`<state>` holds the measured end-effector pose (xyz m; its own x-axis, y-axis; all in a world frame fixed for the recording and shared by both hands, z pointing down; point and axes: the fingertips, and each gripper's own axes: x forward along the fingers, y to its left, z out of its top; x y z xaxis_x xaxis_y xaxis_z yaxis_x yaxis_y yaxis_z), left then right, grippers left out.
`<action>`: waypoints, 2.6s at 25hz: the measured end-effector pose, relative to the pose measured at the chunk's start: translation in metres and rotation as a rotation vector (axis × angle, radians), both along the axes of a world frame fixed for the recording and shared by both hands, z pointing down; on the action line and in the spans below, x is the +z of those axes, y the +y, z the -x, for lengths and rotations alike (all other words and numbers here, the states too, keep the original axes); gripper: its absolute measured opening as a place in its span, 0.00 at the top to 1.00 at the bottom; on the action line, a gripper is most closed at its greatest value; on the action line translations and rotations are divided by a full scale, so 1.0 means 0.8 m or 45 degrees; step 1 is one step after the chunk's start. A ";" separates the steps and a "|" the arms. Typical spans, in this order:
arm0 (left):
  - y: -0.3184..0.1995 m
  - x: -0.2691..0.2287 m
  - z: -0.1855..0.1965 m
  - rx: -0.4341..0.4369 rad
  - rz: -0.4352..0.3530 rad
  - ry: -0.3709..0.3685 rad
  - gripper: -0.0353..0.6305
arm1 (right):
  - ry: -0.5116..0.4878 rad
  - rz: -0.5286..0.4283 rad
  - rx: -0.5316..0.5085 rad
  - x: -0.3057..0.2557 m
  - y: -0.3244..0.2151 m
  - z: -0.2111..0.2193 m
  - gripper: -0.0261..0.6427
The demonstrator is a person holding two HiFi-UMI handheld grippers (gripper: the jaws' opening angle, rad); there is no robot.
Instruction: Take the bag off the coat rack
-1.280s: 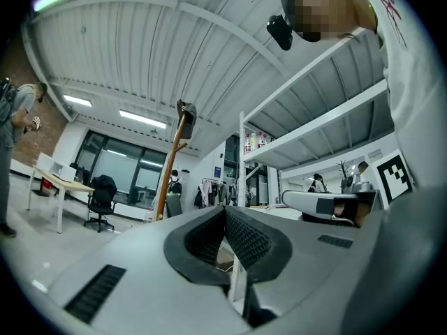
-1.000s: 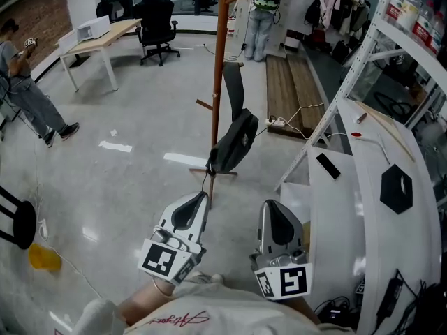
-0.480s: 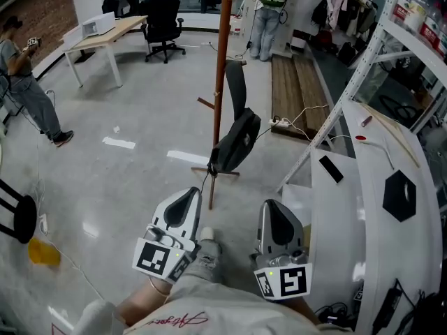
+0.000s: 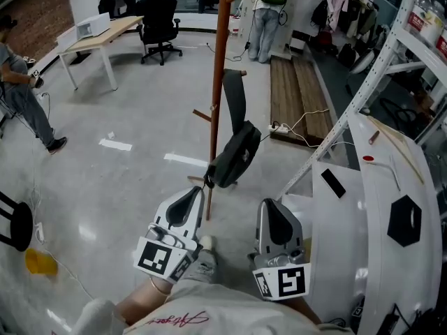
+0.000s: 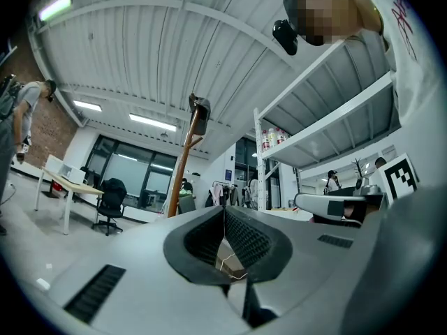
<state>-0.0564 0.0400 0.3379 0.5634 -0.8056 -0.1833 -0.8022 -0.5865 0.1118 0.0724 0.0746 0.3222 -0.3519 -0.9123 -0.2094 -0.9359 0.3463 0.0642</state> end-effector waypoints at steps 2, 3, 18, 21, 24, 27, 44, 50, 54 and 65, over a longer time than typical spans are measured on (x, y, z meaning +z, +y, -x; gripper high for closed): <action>-0.028 0.003 -0.004 0.021 0.004 -0.011 0.92 | 0.008 0.006 0.003 0.001 -0.028 0.001 0.93; -0.043 0.002 -0.005 0.027 0.005 -0.011 0.92 | 0.010 0.007 0.004 0.001 -0.042 0.001 0.93; -0.228 -0.014 -0.021 0.100 0.033 -0.003 0.92 | -0.003 -0.014 0.011 -0.019 -0.237 0.014 0.93; -0.253 -0.012 -0.020 0.112 0.032 0.005 0.92 | -0.014 -0.008 0.017 -0.017 -0.261 0.017 0.93; -0.271 -0.015 -0.019 0.130 0.025 0.007 0.92 | -0.022 0.005 0.038 -0.017 -0.277 0.015 0.93; -0.282 -0.014 -0.022 0.164 0.035 -0.020 0.92 | -0.029 0.010 0.056 -0.022 -0.289 0.014 0.93; -0.321 0.002 -0.065 0.183 0.128 -0.005 0.92 | -0.011 0.021 0.010 -0.028 -0.331 -0.009 0.93; -0.325 0.044 -0.102 0.286 0.231 0.003 0.61 | -0.010 0.035 0.007 -0.022 -0.337 -0.021 0.93; -0.335 0.081 -0.120 0.298 0.330 -0.013 0.56 | -0.003 0.052 0.024 -0.015 -0.339 -0.033 0.93; -0.381 0.134 -0.146 0.260 0.435 -0.020 0.52 | 0.032 0.128 0.040 0.008 -0.352 -0.051 0.93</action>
